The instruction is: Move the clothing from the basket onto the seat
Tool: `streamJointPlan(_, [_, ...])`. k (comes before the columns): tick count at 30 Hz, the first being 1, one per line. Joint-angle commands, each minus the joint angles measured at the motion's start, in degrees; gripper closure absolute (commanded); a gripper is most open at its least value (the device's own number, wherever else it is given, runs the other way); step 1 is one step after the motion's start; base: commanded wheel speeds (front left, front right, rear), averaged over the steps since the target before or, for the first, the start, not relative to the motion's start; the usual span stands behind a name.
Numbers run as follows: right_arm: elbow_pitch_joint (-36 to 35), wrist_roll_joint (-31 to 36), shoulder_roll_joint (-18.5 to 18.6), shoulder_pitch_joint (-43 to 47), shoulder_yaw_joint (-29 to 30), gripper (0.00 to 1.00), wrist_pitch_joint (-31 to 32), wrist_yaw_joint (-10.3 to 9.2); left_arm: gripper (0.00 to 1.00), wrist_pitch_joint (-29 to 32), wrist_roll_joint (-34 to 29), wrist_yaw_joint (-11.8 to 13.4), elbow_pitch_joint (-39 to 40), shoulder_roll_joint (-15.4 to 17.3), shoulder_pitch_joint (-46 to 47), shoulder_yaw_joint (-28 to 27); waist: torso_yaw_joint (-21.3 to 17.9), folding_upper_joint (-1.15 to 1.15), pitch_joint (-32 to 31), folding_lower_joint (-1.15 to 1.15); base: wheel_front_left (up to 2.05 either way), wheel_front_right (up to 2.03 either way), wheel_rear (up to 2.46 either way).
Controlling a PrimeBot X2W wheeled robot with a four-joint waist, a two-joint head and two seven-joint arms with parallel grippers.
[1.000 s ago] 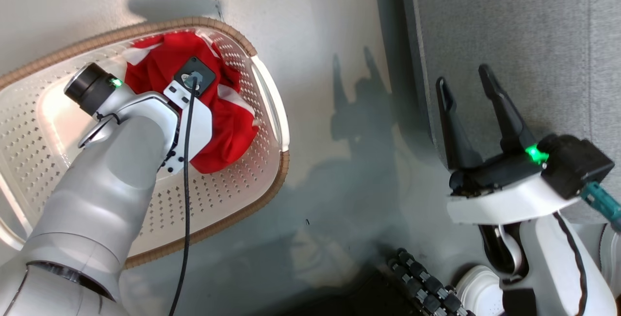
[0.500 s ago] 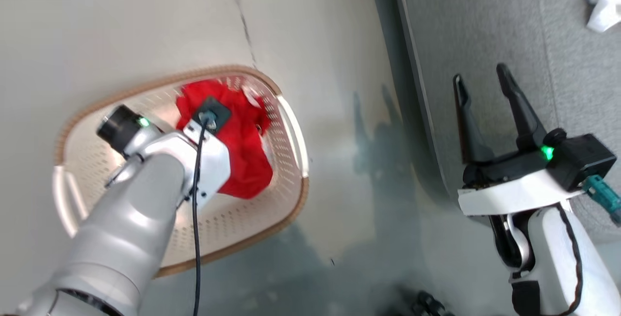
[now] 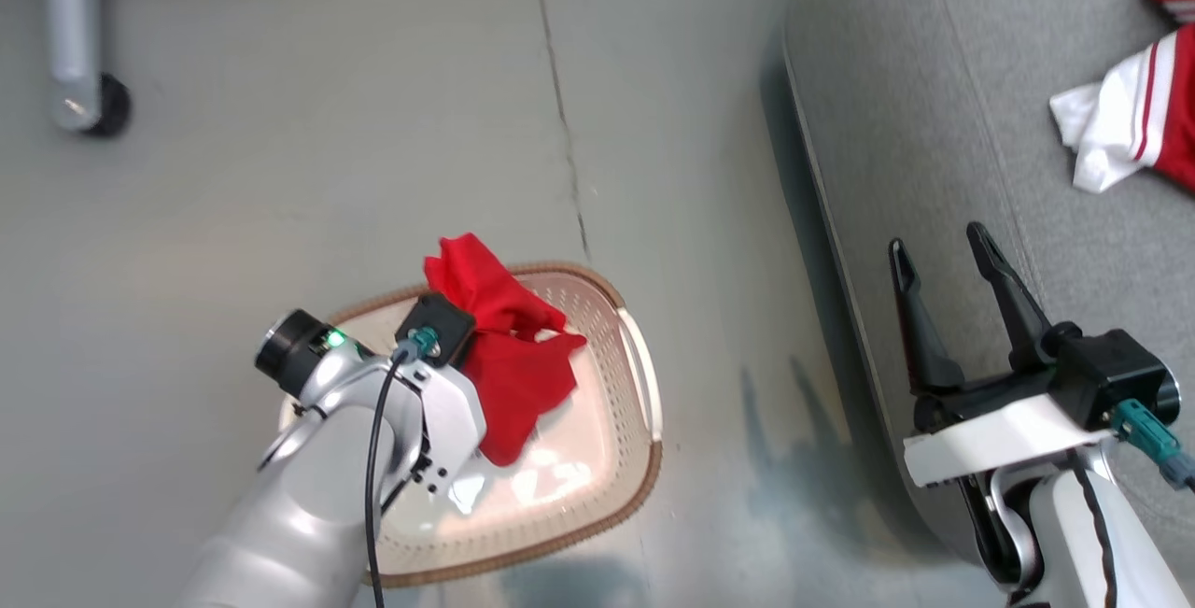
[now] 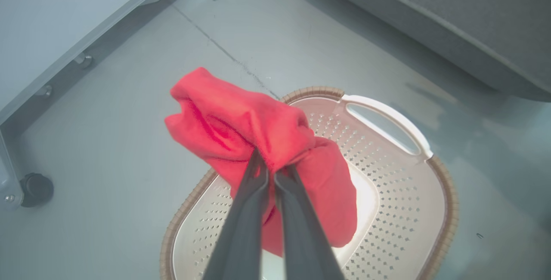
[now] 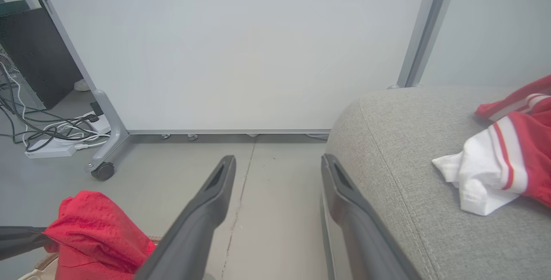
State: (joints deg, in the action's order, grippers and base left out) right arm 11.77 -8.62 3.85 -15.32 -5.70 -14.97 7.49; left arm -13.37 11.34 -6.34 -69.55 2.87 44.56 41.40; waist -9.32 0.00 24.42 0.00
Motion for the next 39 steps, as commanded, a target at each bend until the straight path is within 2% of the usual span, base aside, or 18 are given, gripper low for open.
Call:
streamJointPlan(1, [0.03, -0.31, 0.67, 0.96, 0.55, 0.0, -0.14, 0.01, 1.0, -0.57, 1.07, -0.06, 1.03, 0.11, -1.35, 0.04, 3.46, 0.0, -5.97, 0.0, 0.0, 0.0, 0.0])
streamJointPlan(10, [0.41, -0.91, 1.77, 5.67, 0.74, 0.0, -0.14, 0.01, 1.0, -1.9, 9.03, 3.28, 13.23, 0.09, -5.02, -1.66, 6.92, 0.0, -14.32, 0.0, 0.0, 0.0, 0.0])
streamJointPlan(11, [0.78, -1.17, 2.16, 6.72, 0.35, 0.0, -0.14, 0.01, 1.0, -1.88, 9.97, 5.03, 19.25, 0.09, -6.35, -4.08, 7.16, 0.0, -16.49, 0.0, 0.0, 0.0, 0.0])
streamJointPlan(17, [1.0, -1.48, 2.21, 7.92, -0.25, 0.0, -0.14, 0.01, 1.0, -1.88, 8.68, 7.23, 35.59, 0.94, -10.19, -13.13, 6.9, 0.0, -19.19, 0.0, 0.0, 0.0, 0.0])
streamJointPlan(21, [1.11, -1.64, 2.07, 8.94, -0.76, 0.0, -0.14, 0.01, 1.0, -1.89, 7.5, 6.8, 46.07, 0.74, -13.15, -19.2, 6.53, 0.0, -20.12, 0.0, 0.0, 0.0, 0.0])
streamJointPlan(27, [1.24, -1.98, 2.38, 9.29, -1.36, 0.0, -0.14, 0.01, 1.0, -1.82, 7.78, 4.72, 59.59, 0.18, -16.97, -25.87, 5.85, 0.0, -20.93, 0.0, 0.0, 0.0, 0.0])
streamJointPlan(28, [1.24, -1.98, 2.38, 9.29, -1.36, 0.0, -0.14, 0.01, 1.0, -1.82, 7.78, 4.72, 59.59, 0.18, -16.97, -25.87, 5.85, 0.0, -20.93, 0.0, 0.0, 0.0, 0.0])
streamJointPlan(31, [1.11, -2.1, 2.36, 9.4, -1.26, 0.0, -0.14, 0.01, 1.0, -1.81, 9.98, 4.33, 66.68, 0.09, -18.87, -25.27, 5.58, 0.0, -21.02, 0.0, 0.0, 0.0, 0.0])
streamJointPlan(39, [0.92, -1.97, 1.85, 9.43, -1.13, 0.0, -0.15, 0.01, 1.0, -1.79, 11.63, 3.78, 69.51, 0.12, -20.38, -20.01, 5.46, 0.0, -20.86, 0.0, 0.0, 0.0, 0.0])
